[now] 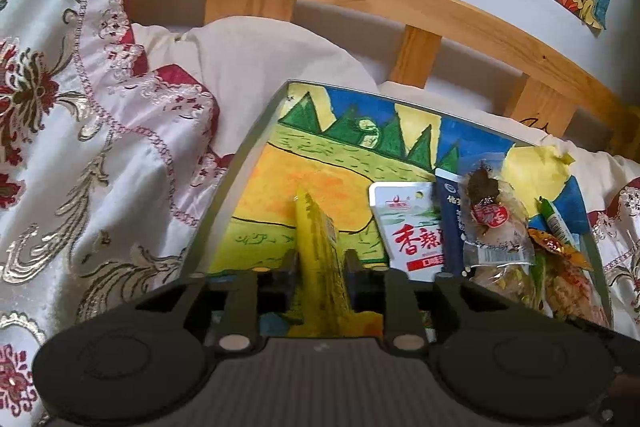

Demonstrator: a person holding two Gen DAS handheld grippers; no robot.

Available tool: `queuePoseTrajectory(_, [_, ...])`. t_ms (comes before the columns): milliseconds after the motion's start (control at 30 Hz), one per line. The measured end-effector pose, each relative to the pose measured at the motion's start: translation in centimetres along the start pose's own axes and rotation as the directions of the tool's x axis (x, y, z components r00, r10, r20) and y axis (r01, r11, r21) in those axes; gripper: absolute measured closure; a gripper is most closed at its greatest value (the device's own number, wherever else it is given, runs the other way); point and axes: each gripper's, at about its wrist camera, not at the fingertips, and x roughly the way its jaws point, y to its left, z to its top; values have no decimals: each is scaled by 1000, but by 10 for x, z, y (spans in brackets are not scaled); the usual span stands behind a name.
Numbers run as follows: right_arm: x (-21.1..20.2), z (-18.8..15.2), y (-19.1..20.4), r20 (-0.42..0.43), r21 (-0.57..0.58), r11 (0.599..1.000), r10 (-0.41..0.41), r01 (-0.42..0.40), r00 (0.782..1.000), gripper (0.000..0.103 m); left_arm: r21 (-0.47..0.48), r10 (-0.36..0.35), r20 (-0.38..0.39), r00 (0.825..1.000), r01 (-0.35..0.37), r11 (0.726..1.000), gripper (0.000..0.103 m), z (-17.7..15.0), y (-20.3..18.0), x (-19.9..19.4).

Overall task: Organize snacks
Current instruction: 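Lower and release the yellow bar in the tray with the left tool while the right tool releases the mandarin, then withdraw both tools back from the tray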

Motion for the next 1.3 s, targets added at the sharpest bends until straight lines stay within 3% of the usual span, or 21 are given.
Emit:
queuePoseTrajectory(167, [-6,2,4,18,-13,1000,-3,4,1000,44,0,8,28,1000,-8,1000,47,-1,3,-12])
queuePoseTrajectory(467, [-30,12,8,85,-17,998,-53,55,995,25,-16,17,108,994,-16,1000,20,0,14,-47])
queuePoseTrajectory(767, [-70,17,17,153,-3,993,-115,117,981,5,4,7,191,982,-8,1000,2,-9,19,-94])
queuePoseTrajectory(1033, [-113,12,32,204,16,987,-160,160,966,1,17,-7,258,966,2,1000,1,-25,20,-139])
queuePoseTrajectory(1300, [-163,-8,46,267,16,981,-191,194,945,1,39,-32,277,960,22,999,1,-52,24,-175])
